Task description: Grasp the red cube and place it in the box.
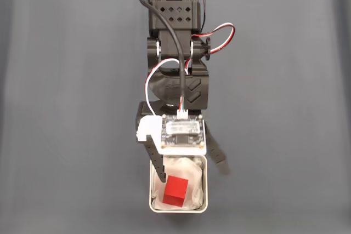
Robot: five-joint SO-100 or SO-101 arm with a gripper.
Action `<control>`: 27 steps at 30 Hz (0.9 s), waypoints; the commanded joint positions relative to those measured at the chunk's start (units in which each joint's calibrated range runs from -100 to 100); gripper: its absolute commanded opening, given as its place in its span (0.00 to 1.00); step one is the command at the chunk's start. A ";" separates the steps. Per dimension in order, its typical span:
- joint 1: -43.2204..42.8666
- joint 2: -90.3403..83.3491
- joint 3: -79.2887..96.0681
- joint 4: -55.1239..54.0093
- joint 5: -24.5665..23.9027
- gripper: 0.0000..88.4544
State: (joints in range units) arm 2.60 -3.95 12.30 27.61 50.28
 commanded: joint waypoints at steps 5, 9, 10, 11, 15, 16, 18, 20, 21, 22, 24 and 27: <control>-0.96 -12.95 -5.00 2.07 1.37 0.00; -2.10 -21.18 -4.18 7.07 0.93 0.00; -2.38 -23.86 -2.72 8.13 0.73 0.00; -2.74 -26.38 -0.89 8.95 0.73 0.00; -3.52 -37.56 11.06 10.35 0.63 0.00; -3.59 -41.02 15.44 10.35 0.63 0.00; -3.66 -47.61 23.83 10.43 0.83 0.00; -3.66 -54.80 32.78 11.25 0.93 0.00; -3.59 -58.09 36.70 11.57 0.98 0.00; -3.45 -61.65 41.54 12.07 0.98 0.00; -3.24 -67.89 49.66 13.38 0.73 0.00; -3.09 -76.90 62.34 16.90 0.44 0.00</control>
State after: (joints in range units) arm -0.67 -69.52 61.75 41.61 50.82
